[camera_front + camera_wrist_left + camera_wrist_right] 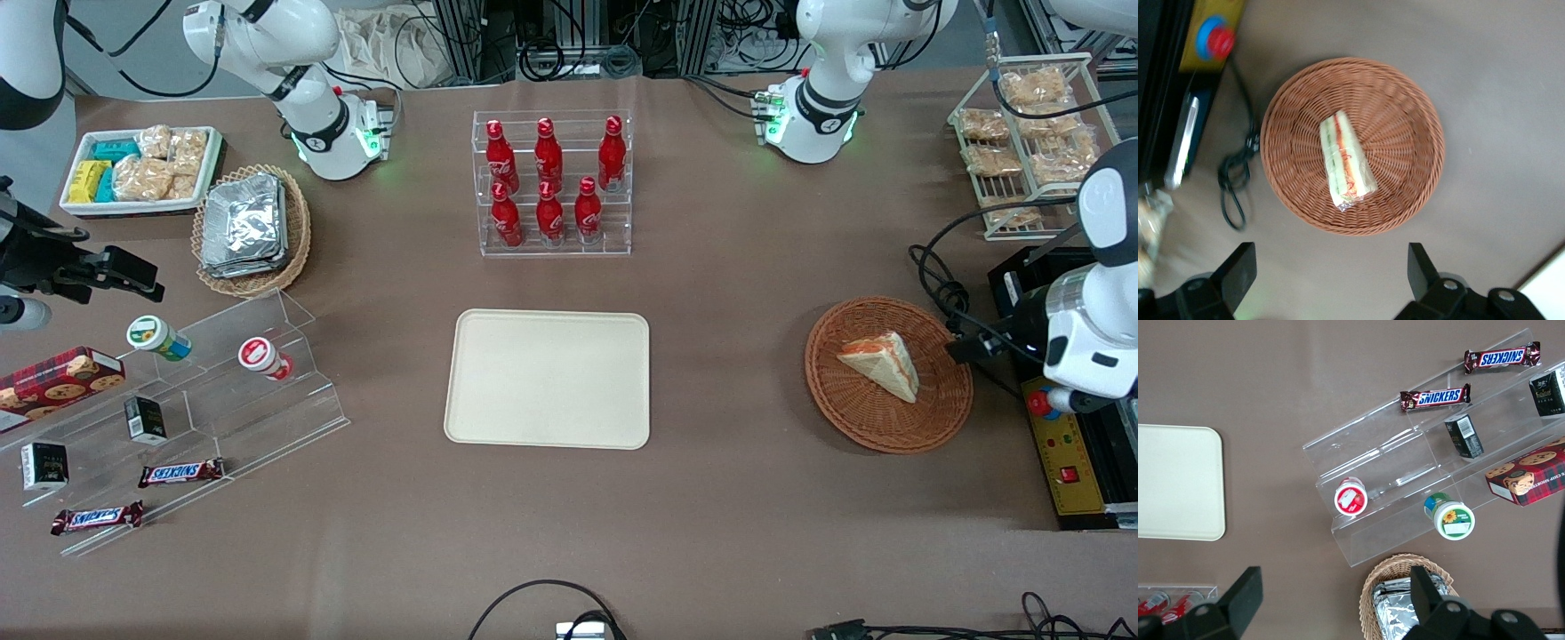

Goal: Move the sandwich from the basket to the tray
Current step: 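Move the left gripper over the wrapped sandwich in the wicker basket, then lower the left gripper and close it on the wrapped sandwich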

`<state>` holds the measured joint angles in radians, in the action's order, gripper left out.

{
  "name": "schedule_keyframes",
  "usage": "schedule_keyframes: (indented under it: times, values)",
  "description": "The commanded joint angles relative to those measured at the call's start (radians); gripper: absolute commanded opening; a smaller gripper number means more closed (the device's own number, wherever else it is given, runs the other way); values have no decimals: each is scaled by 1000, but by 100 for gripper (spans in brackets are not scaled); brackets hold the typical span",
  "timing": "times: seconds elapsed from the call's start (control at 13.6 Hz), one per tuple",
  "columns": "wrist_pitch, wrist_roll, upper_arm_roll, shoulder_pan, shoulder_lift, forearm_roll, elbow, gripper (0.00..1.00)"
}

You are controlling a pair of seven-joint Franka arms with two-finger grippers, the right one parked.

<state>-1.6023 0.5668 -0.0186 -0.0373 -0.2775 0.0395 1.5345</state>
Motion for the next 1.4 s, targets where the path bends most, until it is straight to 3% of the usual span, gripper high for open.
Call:
schedule_keyframes:
  times: [0.0,0.37,0.66,0.96,1.33]
  values:
    - [-36,237,-3,19,3,-6,61,100]
    - [-305,568,-3,36,49,-6,257,100]
    - [-378,579,-3,60,46,22,402,100]
    - [-582,579,0,68,26,62,541,100]
    - [-585,579,6,66,26,68,587,100]
